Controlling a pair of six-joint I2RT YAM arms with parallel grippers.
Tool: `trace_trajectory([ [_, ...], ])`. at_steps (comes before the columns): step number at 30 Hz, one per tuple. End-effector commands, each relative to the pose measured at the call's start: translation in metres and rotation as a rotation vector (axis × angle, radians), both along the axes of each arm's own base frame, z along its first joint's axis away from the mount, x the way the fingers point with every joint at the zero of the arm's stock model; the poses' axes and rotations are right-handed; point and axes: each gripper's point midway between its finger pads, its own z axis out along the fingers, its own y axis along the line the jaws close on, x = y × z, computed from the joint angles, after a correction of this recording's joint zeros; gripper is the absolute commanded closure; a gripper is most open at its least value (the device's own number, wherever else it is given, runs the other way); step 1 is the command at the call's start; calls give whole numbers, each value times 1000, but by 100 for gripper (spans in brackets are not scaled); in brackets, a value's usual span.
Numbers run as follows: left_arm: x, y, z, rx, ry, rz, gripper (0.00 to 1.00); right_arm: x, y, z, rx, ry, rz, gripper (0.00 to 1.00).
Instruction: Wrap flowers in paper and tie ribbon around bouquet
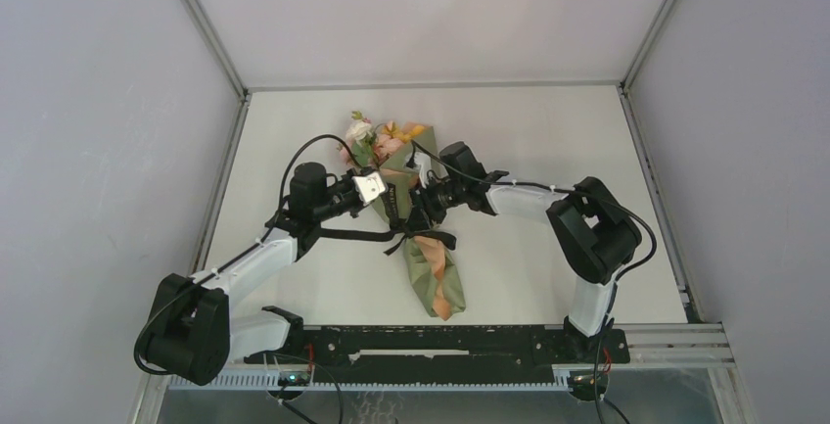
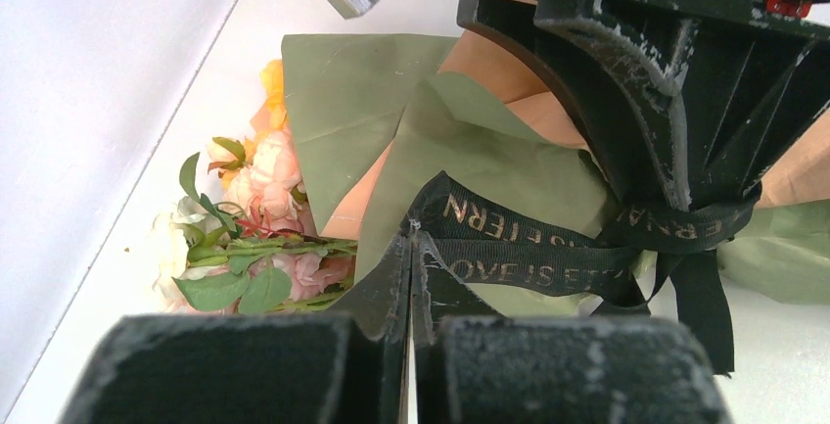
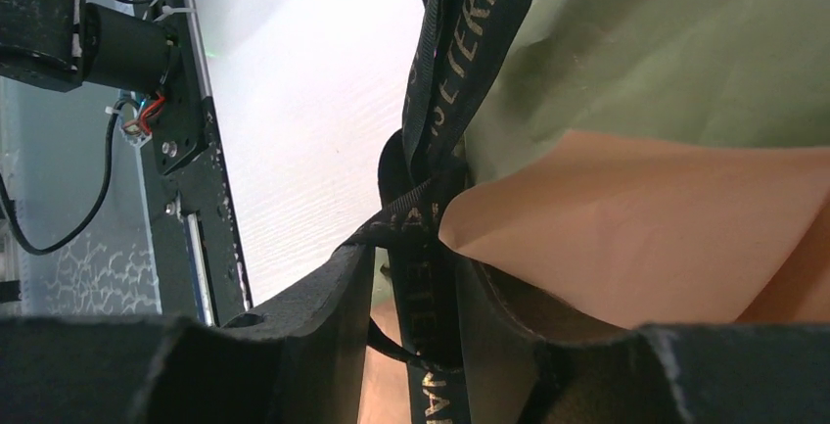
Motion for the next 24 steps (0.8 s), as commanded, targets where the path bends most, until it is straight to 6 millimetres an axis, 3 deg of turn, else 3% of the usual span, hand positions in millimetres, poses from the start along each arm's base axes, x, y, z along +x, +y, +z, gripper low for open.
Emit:
trace_trajectory([
  [1,-1,0,-2,4,-11,-6,100,9,8,-4,-2,-79,-12,57],
  [5,-1,0,-3,5,-11,-5,100,15,6,-9,-35,-106,-41,64],
  [13,-1,0,-2,6,-14,-6,100,18,1,0,-45,-123,-64,92],
  [24,-1,0,-3,11,-18,-8,100,36,-15,22,-33,-95,-177,97],
])
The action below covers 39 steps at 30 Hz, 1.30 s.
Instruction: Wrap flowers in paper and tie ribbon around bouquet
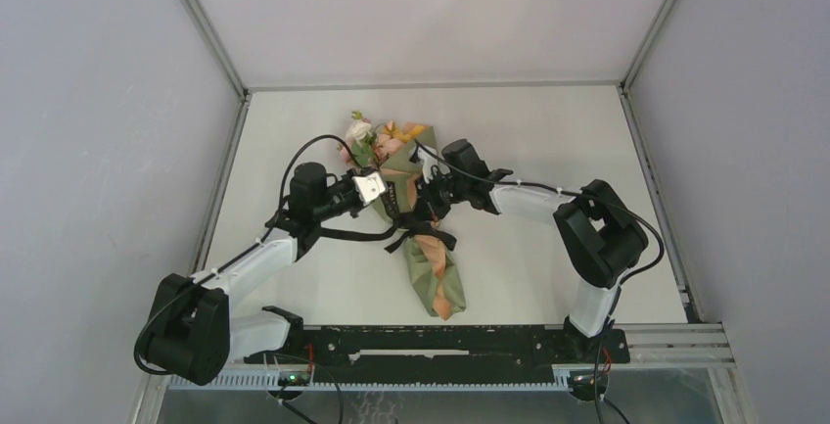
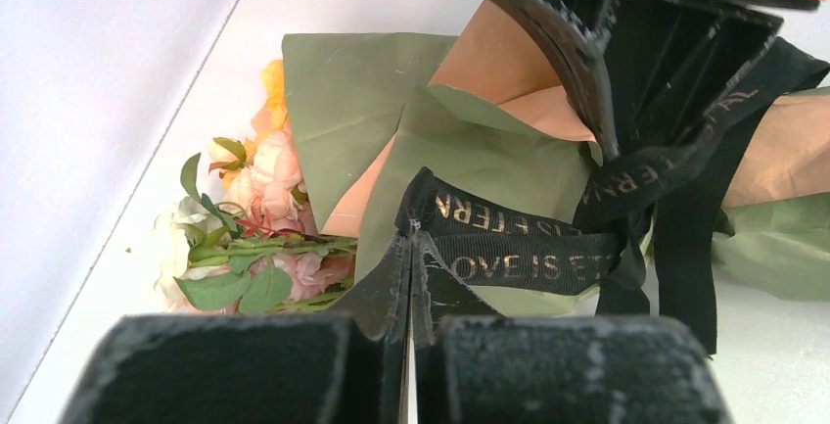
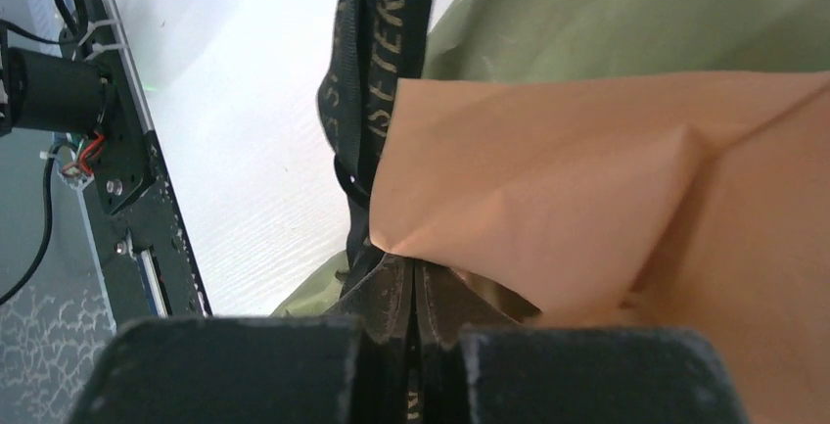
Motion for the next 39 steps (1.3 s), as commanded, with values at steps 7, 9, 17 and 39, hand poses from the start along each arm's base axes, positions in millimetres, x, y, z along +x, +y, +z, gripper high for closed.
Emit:
trace_trajectory([
  [7,-2,2,-6,33,-24,-13,100,18,-11,27,41,-8,-94,100],
  [9,-2,4,-10,61,-35,-21,100,20,-14,31,44,5,-121,100],
  [17,-10,10,-28,219,-110,-121,100,21,-45,33,-54,68,-269,100],
  [39,-35,42,-76,504,-88,-238,100,30,-97,12,-176,165,-397,100],
])
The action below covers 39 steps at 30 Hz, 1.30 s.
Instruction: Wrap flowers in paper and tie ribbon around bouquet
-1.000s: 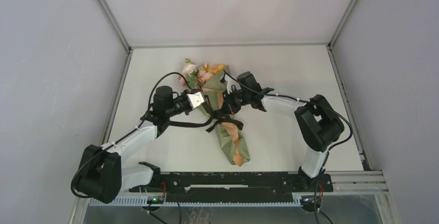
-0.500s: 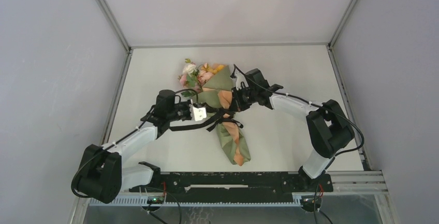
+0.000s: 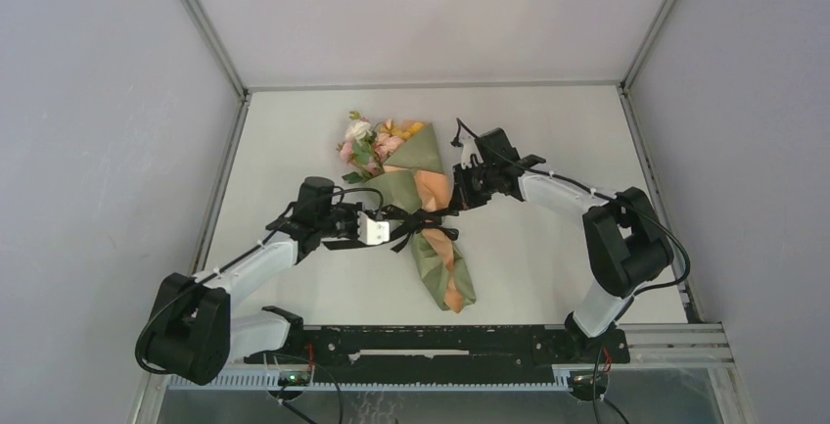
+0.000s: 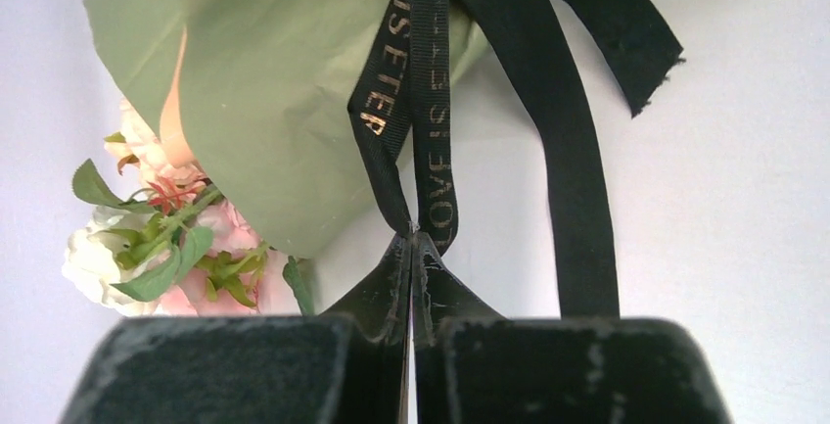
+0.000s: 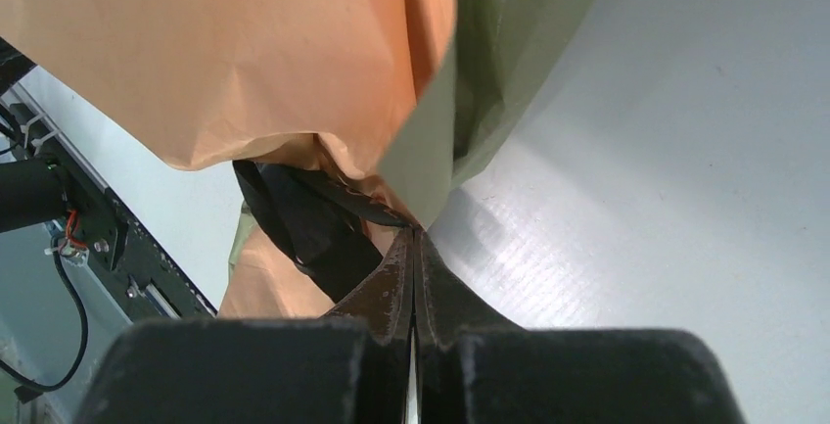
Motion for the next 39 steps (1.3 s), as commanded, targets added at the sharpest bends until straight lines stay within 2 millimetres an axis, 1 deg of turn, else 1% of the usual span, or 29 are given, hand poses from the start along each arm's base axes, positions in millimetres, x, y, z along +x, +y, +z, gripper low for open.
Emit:
trace_trajectory([
  [1,-5,11,-6,55,3,2,100,6,-10,7,2,-14,-33,100],
  [3,-5,16,-4,67,9,21,100,7,-19,1,21,15,-63,100],
  [6,-12,26,-7,94,45,42,100,9,-33,-10,61,56,-121,100],
  [8,-13,33,-12,118,48,56,100,7,-35,-22,63,76,-119,100],
  [11,-7,46,-21,156,27,90,100,3,-31,-36,98,121,-98,100],
  [13,-7,52,-24,180,11,95,100,7,-41,-43,88,127,-130,100],
  [15,-7,58,-26,205,5,98,100,12,-57,-47,86,133,-179,100],
  [17,-6,66,-30,222,10,111,100,14,-66,-48,92,144,-205,100],
  [19,-7,70,-32,231,13,110,100,13,-67,-49,98,149,-206,100],
  [22,-10,70,-34,231,20,103,100,14,-66,-51,101,156,-214,100],
  [26,-10,73,-36,237,26,109,100,17,-78,-61,65,170,-257,100],
  [31,-9,84,-40,256,24,125,100,21,-86,-62,49,182,-311,100],
  [35,-9,89,-40,261,26,133,100,15,-90,-68,24,205,-325,100],
  [39,-10,94,-43,271,29,139,100,12,-93,-69,6,207,-333,100],
])
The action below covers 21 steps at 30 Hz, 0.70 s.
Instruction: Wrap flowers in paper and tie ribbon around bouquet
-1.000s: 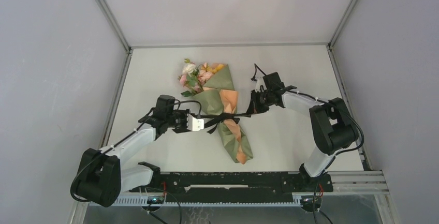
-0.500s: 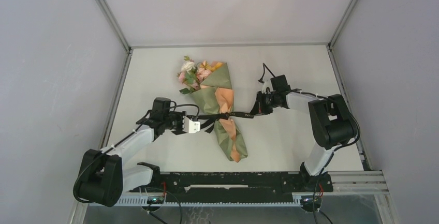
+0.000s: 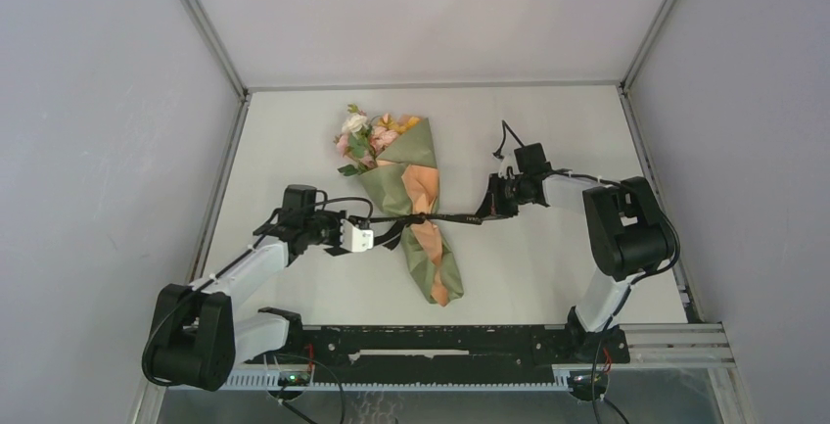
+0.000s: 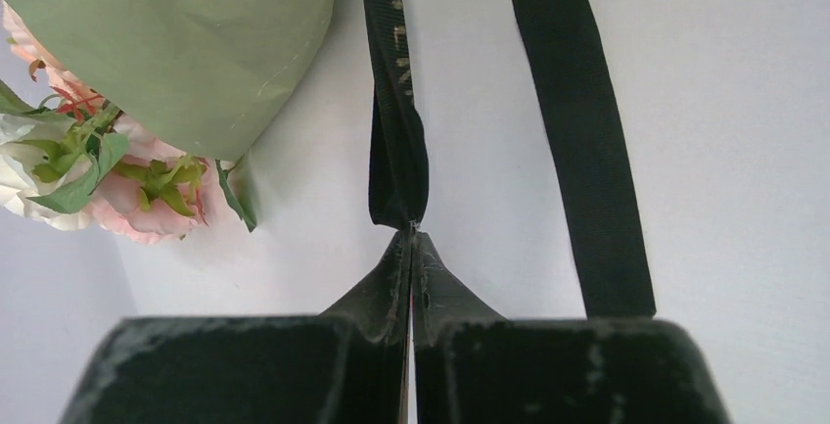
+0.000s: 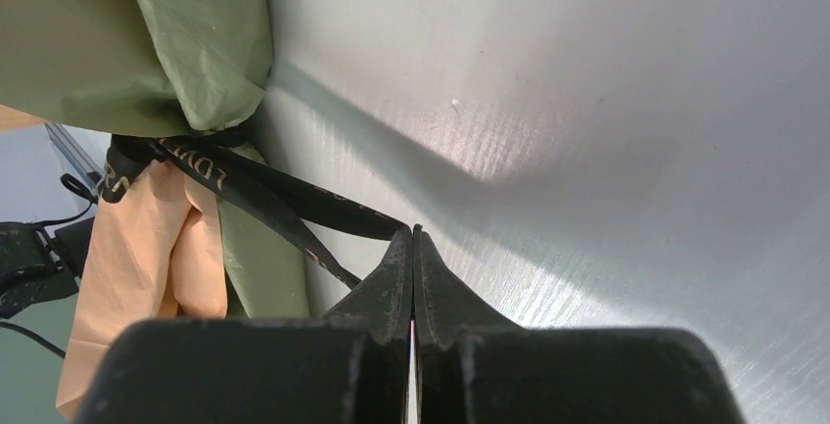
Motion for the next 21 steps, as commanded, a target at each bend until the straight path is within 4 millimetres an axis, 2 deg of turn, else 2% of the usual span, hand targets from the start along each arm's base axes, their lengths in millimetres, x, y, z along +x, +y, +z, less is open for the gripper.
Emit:
trace_trajectory([
  [1,-7,30,-15,83,26,69,100,5,-26,-14,-111,4,-80,100],
  [17,-5,45,-14,74,30,124,100,-17,-25,-22,-133,54,-74,100],
  [21,-7,44,-14,65,32,123,100,-23,-14,-21,-130,53,-43,100],
])
